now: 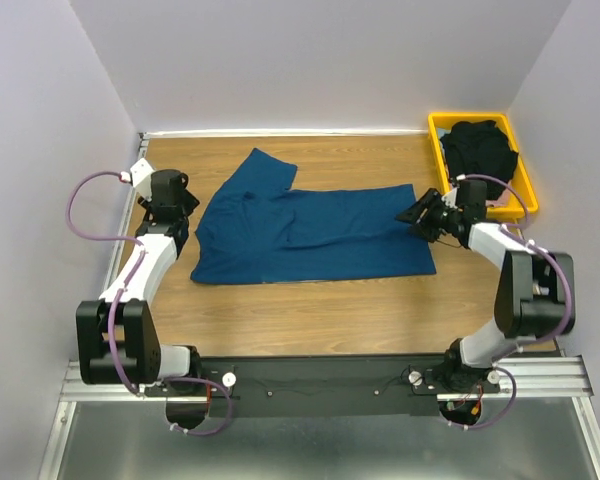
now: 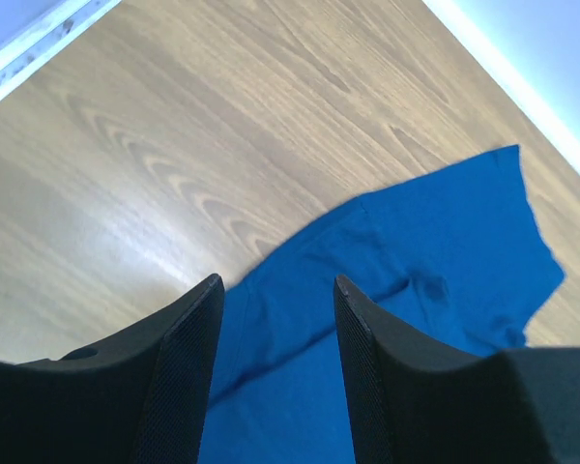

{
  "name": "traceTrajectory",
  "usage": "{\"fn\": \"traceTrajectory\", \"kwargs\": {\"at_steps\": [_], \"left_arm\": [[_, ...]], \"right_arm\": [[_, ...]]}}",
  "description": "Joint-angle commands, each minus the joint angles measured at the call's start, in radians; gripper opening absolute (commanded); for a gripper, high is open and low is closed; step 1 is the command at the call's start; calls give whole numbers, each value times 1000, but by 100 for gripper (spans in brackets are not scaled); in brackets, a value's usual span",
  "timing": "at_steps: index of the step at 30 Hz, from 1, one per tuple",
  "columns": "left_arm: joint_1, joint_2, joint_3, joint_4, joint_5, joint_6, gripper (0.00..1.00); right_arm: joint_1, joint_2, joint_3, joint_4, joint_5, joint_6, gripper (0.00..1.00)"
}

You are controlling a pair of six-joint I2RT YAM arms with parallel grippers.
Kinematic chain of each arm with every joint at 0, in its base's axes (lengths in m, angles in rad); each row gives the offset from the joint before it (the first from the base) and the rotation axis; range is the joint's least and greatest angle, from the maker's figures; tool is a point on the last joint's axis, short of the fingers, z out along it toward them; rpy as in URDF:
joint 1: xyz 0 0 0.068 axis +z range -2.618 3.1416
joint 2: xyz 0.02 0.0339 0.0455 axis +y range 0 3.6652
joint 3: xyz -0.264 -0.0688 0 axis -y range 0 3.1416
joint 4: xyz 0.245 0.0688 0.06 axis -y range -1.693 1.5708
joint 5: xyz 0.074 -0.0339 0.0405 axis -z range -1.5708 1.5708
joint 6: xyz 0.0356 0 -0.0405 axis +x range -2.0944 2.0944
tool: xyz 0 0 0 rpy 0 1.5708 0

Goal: Fold and stack the t-shirts
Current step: Fold the tshirt

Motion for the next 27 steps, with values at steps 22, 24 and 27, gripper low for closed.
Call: {"fn": "traceTrajectory", "kwargs": {"at_steps": [22, 24, 27], "left_arm": [[-55, 150, 63, 173, 126, 280, 60], [-55, 196, 127, 175, 189, 294, 62], [-60, 337, 224, 129, 272, 337, 59]], "right_arm": [[-7, 146, 326, -189, 226, -93, 65], [17, 243, 478, -212, 174, -141, 65], [45, 329, 559, -229, 152, -213, 62]]}}
